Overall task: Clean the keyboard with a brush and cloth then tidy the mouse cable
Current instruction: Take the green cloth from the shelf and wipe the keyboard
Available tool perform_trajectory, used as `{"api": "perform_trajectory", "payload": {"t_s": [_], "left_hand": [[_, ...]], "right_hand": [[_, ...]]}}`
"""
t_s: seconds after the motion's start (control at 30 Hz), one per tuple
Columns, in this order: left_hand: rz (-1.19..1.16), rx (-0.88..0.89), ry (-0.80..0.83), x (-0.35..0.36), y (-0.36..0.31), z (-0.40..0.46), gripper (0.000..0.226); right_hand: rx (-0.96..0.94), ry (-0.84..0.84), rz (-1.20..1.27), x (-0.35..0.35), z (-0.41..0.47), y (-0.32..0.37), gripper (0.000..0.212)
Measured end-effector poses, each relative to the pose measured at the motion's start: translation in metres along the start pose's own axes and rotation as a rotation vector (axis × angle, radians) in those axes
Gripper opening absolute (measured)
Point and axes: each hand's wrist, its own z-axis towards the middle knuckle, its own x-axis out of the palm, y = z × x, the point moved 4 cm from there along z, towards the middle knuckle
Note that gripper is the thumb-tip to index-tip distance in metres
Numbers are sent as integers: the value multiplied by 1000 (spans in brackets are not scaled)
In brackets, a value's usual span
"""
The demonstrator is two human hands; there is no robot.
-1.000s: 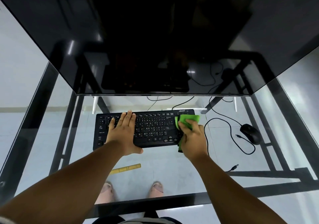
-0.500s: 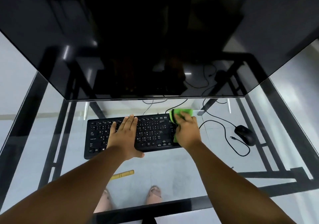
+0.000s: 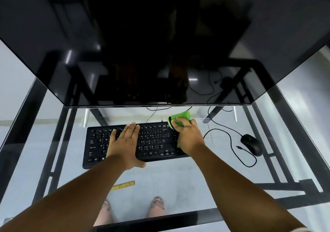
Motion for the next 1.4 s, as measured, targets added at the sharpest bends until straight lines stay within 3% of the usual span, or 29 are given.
{"api": "perform_trajectory", "payload": {"t_s": [0.1,0.23,0.37,0.43,0.5,0.6,0.67,0.9,1.0,1.17,1.4], "left_hand": [[-7,0,4,0,0,0,134],[-10,2,4,-1,0,-1,134],[-22,1,-3,-1,1,-1,135],[-26,7,-6,-1,1,-1,135],[-30,10,-9,-1,2,-1,135],[-31,8,-14,0,2,-1,135],[-37,9,-17,0,3,-2,134],[-42,10,-14,0,4,-2,134],[-46,13,-16,0,4,-2,134],[-45,14,-19,0,4,-2,134],[-32,16,-27,1,3,-1,135]], "right_hand": [[137,-44,8,-3,-7,-30,76],[411,22,146,-3,-9,-63,75],[435,-346,399,-12,-8,-60,54],[346,-452,429,-17,-4,-47,50],[175,-412,359,-16,2,-25,53],[-80,-201,150,-1,5,6,60],[-126,-109,31,8,1,10,64],[243,-111,74,-3,-4,-34,73],[197,-107,65,1,-3,-22,76],[-64,-123,43,7,-13,-22,72],[166,-100,111,2,-18,-49,69]]}}
